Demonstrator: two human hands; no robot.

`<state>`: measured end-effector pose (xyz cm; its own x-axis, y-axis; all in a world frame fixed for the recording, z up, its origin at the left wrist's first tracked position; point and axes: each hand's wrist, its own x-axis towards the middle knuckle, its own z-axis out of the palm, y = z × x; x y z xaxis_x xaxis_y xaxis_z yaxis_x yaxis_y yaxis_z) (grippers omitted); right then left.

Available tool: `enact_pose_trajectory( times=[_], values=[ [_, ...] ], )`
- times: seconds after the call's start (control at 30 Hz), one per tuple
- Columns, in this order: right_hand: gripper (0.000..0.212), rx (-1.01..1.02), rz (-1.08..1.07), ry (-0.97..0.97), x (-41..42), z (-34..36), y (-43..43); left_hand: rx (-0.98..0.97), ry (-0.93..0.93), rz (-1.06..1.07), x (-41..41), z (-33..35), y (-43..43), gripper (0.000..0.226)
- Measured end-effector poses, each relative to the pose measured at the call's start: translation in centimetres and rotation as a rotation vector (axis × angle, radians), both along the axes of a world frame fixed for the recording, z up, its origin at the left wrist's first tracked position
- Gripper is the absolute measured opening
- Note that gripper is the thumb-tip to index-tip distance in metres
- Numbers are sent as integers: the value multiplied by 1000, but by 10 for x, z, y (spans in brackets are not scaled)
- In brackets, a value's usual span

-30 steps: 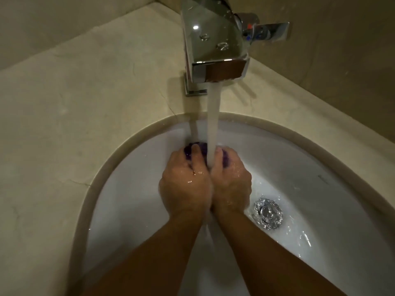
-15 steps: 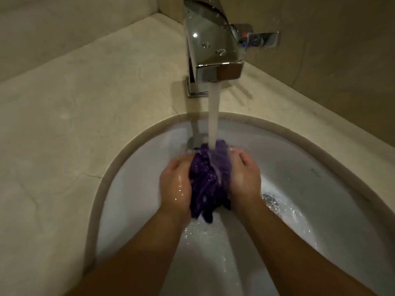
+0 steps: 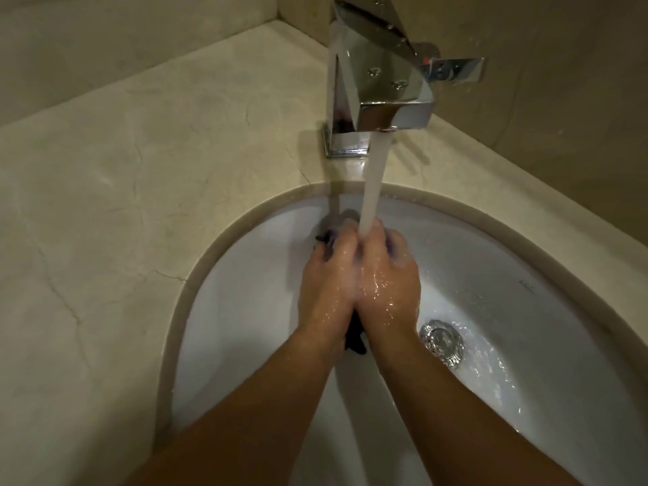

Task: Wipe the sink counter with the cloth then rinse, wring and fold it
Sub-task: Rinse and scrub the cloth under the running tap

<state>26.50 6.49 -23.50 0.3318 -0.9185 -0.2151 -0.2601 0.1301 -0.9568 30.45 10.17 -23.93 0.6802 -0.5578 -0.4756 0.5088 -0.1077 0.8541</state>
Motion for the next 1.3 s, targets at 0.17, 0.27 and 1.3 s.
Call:
enact_pose_trajectory(
  times=[0.17, 0.27, 1.3],
  values=[
    [29, 14, -94, 33, 2, -7, 0, 55, -163, 117, -1, 1, 4, 19],
    [29, 20, -131, 45, 2, -9, -2, 117, -241, 119, 0, 3, 7, 14],
    [19, -139, -4, 51, -9, 18, 5, 37, -224, 45, 5, 25, 7, 37]
  ],
)
